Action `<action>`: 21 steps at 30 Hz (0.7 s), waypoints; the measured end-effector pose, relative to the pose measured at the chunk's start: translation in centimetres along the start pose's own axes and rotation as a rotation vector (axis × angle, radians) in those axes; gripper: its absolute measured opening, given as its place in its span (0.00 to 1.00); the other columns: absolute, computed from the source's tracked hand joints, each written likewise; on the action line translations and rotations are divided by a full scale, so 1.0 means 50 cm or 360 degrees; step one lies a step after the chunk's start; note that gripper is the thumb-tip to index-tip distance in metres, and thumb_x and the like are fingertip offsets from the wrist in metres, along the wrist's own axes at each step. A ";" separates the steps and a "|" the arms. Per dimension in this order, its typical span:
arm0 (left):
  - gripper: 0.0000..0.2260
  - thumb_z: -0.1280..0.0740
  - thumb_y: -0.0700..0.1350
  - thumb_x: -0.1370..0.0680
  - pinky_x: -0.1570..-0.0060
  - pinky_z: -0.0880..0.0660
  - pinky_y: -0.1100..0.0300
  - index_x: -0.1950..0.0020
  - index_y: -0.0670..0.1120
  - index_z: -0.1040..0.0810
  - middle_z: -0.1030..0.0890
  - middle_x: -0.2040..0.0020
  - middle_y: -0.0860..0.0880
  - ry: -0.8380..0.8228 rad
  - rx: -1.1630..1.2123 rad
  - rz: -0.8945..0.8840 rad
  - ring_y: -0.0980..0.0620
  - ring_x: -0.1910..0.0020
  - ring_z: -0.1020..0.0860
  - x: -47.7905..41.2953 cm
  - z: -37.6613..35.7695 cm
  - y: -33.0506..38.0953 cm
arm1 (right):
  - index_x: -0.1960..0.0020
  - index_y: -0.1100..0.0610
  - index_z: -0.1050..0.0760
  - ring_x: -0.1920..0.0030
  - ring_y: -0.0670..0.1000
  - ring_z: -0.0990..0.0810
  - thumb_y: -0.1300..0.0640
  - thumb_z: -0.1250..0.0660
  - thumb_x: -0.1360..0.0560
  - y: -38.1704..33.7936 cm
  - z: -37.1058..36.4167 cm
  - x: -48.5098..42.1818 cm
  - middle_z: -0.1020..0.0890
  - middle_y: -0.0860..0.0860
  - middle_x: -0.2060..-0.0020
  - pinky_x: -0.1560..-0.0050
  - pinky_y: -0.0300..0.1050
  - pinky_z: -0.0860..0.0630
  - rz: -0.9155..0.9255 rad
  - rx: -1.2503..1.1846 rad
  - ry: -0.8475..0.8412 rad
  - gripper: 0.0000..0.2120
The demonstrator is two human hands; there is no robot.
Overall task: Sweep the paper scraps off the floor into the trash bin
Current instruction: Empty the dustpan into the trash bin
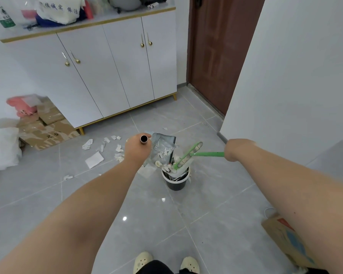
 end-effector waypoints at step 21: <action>0.13 0.42 0.41 0.22 0.50 0.22 0.50 0.48 0.44 0.17 0.17 0.50 0.43 0.0137 0.0314 0.0229 0.42 0.53 0.20 -0.048 -0.020 -0.006 | 0.63 0.63 0.35 0.69 0.50 0.31 0.62 0.48 0.20 -0.046 0.029 0.026 0.31 0.54 0.66 0.66 0.40 0.31 0.0026 -0.0243 -0.0071 0.14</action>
Point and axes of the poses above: each hand's wrist, its own x-axis away from the middle knuckle, its own z-axis out of the back of the hand, y = z × x, the point moved 4 cm from there along -x, towards the middle knuckle
